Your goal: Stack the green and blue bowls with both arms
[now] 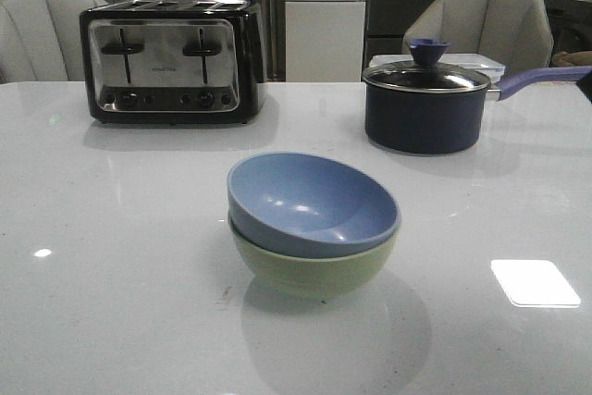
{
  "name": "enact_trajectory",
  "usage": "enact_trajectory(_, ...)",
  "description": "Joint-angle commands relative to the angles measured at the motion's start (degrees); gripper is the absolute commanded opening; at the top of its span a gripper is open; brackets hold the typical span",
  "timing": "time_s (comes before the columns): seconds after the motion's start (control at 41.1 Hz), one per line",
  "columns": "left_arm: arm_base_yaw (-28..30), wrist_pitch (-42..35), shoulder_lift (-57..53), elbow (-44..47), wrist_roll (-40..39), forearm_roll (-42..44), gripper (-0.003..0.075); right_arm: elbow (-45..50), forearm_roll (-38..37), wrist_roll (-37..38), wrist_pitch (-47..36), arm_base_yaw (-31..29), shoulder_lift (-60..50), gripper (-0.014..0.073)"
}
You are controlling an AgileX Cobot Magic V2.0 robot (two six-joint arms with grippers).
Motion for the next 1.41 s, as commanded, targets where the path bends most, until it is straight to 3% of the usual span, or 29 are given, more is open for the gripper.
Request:
enact_trajectory(0.0,-0.4,-4.2,-0.1,-1.5,0.1,-0.3,0.0097,-1.5,-0.3,-0.1,-3.4,-0.4,-0.7,0.0055)
enact_trajectory(0.681,-0.4,-4.4,-0.9,-1.2,0.1,-0.3,0.0097,-1.5,-0.3,-0.1,-3.2,-0.4,-0.7,0.0055)
enact_trajectory(0.778,2.5,-4.8,-3.8,-0.5,-0.1,0.6,0.0097,-1.5,-0.3,-0.1,-3.2,-0.4,-0.7,0.0055)
enact_trajectory(0.9,9.5,-13.3,-10.4,5.3,-0.1,0.5,0.0097,-1.5,-0.3,-0.1,-3.2,-0.4,-0.7,0.0055)
enact_trajectory(1.119,22.6,-33.4,-25.0,23.6,-0.1,0.5,0.0096,-1.5,-0.3,-0.1,-3.2,-0.4,-0.7,0.0055)
enact_trajectory(1.386,30.1,-42.9,-36.3,38.2,-0.2,-1.7,0.0097,-1.5,-0.3,-0.1,-3.2,-0.4,-0.7,0.0055)
